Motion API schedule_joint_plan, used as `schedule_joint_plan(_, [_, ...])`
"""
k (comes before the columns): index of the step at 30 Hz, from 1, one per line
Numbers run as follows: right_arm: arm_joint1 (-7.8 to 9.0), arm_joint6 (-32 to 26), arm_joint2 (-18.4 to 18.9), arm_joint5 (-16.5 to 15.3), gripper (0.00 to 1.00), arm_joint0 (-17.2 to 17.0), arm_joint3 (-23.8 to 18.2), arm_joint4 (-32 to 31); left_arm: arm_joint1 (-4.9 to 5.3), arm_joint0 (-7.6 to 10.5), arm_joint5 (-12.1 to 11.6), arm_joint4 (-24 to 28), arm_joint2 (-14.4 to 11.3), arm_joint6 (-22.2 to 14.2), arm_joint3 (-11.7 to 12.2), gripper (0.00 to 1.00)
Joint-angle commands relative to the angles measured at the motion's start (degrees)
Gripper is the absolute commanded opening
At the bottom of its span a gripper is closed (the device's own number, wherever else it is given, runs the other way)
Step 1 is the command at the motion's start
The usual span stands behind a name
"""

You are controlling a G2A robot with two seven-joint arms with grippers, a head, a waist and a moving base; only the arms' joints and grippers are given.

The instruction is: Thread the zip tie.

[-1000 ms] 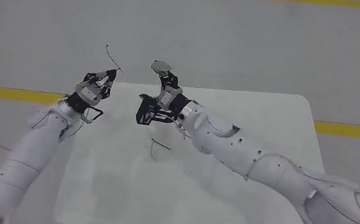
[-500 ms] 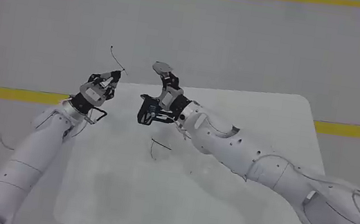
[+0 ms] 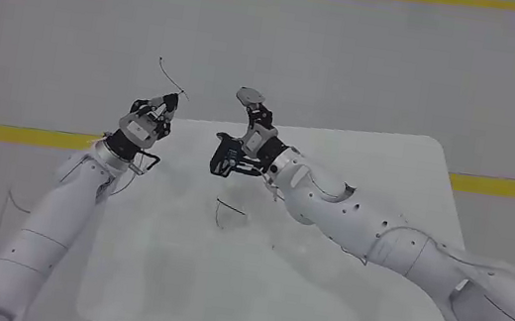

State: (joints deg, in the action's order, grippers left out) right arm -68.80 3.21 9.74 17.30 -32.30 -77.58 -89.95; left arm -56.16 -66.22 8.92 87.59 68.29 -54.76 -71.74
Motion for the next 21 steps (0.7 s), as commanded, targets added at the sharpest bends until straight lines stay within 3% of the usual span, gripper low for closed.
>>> schedule_joint_plan(1, [-0.02, 0.0, 0.0, 0.0, 1.00, 0.0, 0.0, 0.0, 0.01, 0.00, 0.0, 0.0, 0.0, 0.0, 0.0, 0.00])
schedule_joint_plan(9, [-0.02, 0.0, 0.0, 0.0, 1.00, 0.0, 0.0, 0.0, 0.01, 0.00, 0.0, 0.0, 0.0, 0.0, 0.0, 0.00])
schedule_joint_plan(13, [-0.03, 0.1, 0.1, -0.1, 1.00, -0.2, 0.0, 0.1, -0.12, -0.88, 0.0, 0.5, 0.7, 1.3, -0.5, 0.00])
schedule_joint_plan(21, [-1.69, 5.2, 4.9, -2.4, 1.00, -2.6, 0.6, 1.3, -0.25, -2.54, 1.0, 0.8, 2.3, -0.4, 0.0, 0.00])
